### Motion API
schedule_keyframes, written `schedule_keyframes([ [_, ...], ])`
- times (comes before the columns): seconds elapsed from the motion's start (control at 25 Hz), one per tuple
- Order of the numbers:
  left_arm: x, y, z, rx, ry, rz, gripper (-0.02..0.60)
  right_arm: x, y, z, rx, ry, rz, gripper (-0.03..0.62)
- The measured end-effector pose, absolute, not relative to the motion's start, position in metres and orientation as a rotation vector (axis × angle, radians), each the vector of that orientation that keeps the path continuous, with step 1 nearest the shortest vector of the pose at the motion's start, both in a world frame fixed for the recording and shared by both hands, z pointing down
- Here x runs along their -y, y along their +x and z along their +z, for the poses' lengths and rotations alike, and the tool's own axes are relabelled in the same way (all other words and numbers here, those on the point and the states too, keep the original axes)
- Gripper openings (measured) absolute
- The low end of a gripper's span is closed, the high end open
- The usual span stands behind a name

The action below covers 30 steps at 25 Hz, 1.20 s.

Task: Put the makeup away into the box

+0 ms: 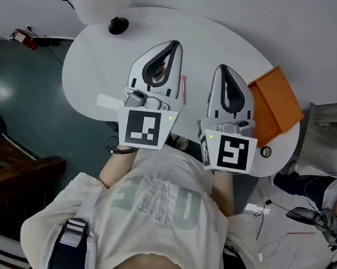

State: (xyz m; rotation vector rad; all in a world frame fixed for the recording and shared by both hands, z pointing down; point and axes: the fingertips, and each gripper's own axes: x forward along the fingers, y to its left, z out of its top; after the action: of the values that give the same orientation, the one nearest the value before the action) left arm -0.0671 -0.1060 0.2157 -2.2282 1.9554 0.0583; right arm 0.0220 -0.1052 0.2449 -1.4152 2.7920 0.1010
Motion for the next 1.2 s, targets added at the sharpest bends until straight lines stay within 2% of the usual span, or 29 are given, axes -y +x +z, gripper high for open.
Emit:
schedule_keyframes([
  [0.6, 0.124, -0.051, 0.224, -1.821, -2.382, 0.069, 0.006, 0.120, 0.015, 0.246, -2.713, -1.460, 0.001, 0.005],
  [0.84, 0.136, -0.008, 0.240, -1.686, -2.584, 0.110, 0.006, 0.133, 0.072, 0.258, -2.638, -1.685, -0.048, 0.009],
  [1.0, 0.134, 0.050, 0.244, -1.455, -2.731, 0.115, 0.006, 0.119, 0.128, 0.271, -2.530, -1.915, -0.097, 0.088],
  [1.2, 0.130, 0.112, 0.267, -1.268, -2.822, 0.018, 0.006, 0.095, 0.173, 0.278, -2.376, -2.084, -0.145, 0.104],
])
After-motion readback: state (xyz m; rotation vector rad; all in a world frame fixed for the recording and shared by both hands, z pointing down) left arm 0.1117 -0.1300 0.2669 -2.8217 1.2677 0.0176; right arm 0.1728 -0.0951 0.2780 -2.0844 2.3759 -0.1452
